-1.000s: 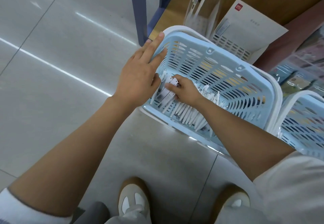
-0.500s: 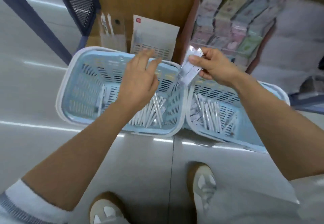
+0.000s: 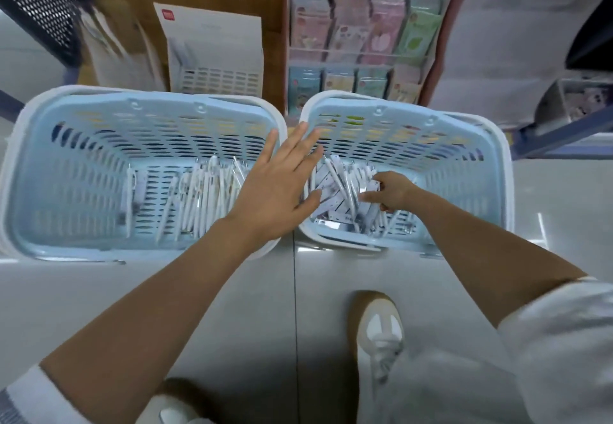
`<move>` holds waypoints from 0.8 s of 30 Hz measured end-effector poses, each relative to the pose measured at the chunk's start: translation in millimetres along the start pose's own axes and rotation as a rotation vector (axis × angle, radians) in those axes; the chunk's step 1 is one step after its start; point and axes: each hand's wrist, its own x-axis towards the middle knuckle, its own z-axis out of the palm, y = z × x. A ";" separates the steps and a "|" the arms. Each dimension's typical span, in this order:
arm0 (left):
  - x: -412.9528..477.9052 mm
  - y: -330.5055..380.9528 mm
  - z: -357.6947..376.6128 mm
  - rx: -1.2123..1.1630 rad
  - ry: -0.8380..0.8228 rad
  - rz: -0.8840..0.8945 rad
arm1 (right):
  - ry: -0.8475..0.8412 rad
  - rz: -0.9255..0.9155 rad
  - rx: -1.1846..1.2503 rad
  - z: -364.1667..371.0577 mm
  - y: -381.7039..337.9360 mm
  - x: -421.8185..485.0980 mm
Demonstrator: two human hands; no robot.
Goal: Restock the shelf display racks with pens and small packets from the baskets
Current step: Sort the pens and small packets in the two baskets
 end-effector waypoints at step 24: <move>19.3 -2.3 -0.6 -0.107 0.105 -0.046 | 0.109 -0.511 -0.288 33.8 -29.8 42.7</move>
